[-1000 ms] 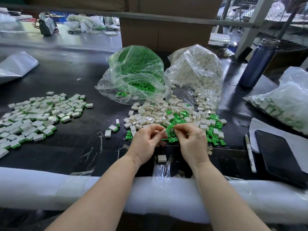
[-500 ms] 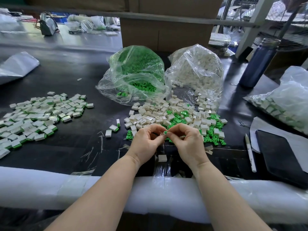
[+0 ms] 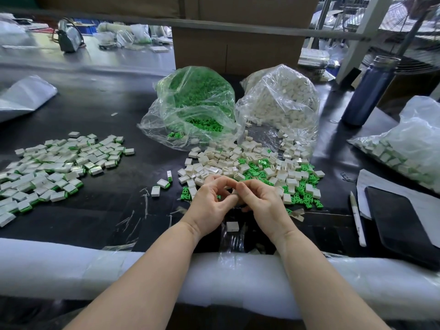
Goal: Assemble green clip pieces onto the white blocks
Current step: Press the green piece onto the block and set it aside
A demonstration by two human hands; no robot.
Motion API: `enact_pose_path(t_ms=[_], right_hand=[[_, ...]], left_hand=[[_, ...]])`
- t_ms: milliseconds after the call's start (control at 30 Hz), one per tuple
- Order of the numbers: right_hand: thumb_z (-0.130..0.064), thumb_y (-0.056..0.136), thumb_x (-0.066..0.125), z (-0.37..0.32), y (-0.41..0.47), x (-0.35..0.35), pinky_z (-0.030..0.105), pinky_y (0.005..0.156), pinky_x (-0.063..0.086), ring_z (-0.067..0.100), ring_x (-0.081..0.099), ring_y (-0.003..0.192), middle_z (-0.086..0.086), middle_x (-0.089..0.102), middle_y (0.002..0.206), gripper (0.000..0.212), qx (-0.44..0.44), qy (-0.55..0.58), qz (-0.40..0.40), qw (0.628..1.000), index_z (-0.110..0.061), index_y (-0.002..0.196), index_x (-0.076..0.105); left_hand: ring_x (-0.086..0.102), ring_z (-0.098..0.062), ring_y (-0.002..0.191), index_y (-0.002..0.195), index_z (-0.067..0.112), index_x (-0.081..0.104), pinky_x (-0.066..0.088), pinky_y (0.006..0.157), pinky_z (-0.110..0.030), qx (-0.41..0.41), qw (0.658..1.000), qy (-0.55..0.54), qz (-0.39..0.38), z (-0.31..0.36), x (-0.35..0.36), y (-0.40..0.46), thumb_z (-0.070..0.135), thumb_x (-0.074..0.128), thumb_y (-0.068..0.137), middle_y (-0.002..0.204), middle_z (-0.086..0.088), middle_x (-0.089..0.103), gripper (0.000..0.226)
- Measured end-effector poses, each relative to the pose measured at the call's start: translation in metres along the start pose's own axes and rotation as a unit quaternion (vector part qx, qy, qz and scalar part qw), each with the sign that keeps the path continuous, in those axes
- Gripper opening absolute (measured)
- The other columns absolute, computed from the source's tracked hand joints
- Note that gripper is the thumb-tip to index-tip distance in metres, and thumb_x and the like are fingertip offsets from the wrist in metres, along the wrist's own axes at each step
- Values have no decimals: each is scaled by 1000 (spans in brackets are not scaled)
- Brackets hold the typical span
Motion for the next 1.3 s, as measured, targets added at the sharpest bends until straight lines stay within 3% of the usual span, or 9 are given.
enact_pose_path(t_ms=[267,567,767,1033,1133,1300], right_hand=[[-17,90,59,-3,-1,3,19,55,46,12,56,64,6,65,70,20,-1,38,-49,998,-22,76,72],[-13,87,63,-3,-2,2,18,56,46,8,56,60,-4,66,61,19,-2,50,-47,998,-24,75,74],[-12,86,64,-2,-1,1,24,57,42,19,51,62,12,63,66,15,-1,49,-39,998,-19,77,74],[-10,85,64,-2,-2,-1,22,54,40,13,48,57,15,59,64,13,3,49,-33,998,-12,77,74],[-11,85,65,-1,-2,-1,26,56,39,19,47,61,25,60,70,13,8,50,-31,998,-11,76,74],[-10,85,65,-1,-2,-1,17,53,43,7,51,54,13,63,65,17,12,64,-30,997,-17,72,75]], left_hand=[[47,-5,79,89,20,62,41,75,-6,13,999,22,-29,2,5,-1,5,65,83,107,-5,44,16],[45,-1,76,90,16,60,39,76,-5,28,996,59,-58,2,10,-1,0,60,84,93,6,43,17],[47,-6,78,90,16,59,40,75,-7,31,996,60,-63,1,12,0,1,60,85,95,5,45,16],[48,-7,79,90,18,58,41,76,-9,33,995,62,-66,-1,13,1,2,61,85,96,5,45,17],[48,-4,79,87,23,56,39,75,-8,39,995,65,-66,0,13,0,2,60,84,95,8,45,22],[47,-2,79,88,22,56,38,74,-7,42,994,70,-69,0,13,0,2,59,84,94,8,46,20]])
Point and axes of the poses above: each hand's wrist, its own y-axis towards the middle knuckle, its own x-axis out of the palm, z = x × y, the point moved 7 cm from there along y, towards the middle knuckle
